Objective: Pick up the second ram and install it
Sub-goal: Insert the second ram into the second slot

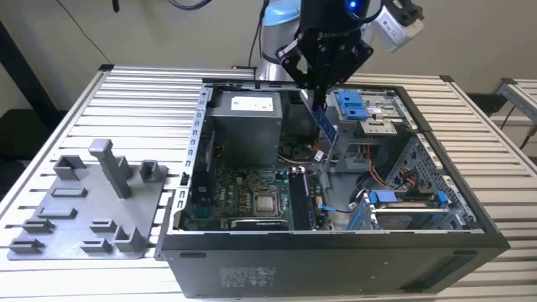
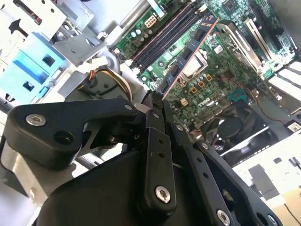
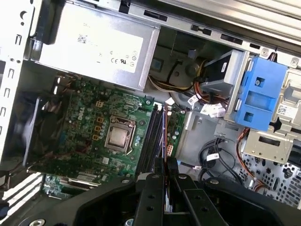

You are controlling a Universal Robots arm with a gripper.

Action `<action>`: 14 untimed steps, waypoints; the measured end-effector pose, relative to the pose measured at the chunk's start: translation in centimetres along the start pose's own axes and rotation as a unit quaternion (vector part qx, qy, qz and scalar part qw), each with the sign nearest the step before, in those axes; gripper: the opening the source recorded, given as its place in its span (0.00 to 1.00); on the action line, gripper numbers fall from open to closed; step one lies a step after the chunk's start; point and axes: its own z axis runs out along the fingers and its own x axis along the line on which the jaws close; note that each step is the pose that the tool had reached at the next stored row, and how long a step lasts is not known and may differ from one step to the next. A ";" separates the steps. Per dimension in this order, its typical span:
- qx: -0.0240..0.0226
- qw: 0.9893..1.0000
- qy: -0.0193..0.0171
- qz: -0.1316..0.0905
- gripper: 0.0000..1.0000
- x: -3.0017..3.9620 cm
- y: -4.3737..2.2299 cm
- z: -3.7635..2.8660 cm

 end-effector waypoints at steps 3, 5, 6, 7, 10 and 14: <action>0.001 1.000 0.000 0.023 0.14 0.00 -0.01 0.06; 0.002 0.999 0.000 0.037 0.14 0.00 0.00 0.10; 0.002 0.999 0.000 0.044 0.14 0.00 0.00 0.11; 0.002 0.999 0.000 0.050 0.14 0.00 0.00 0.12; 0.003 0.998 0.000 0.058 0.14 -0.07 -0.02 0.18; 0.002 0.998 0.002 0.061 0.14 -0.30 -0.07 0.25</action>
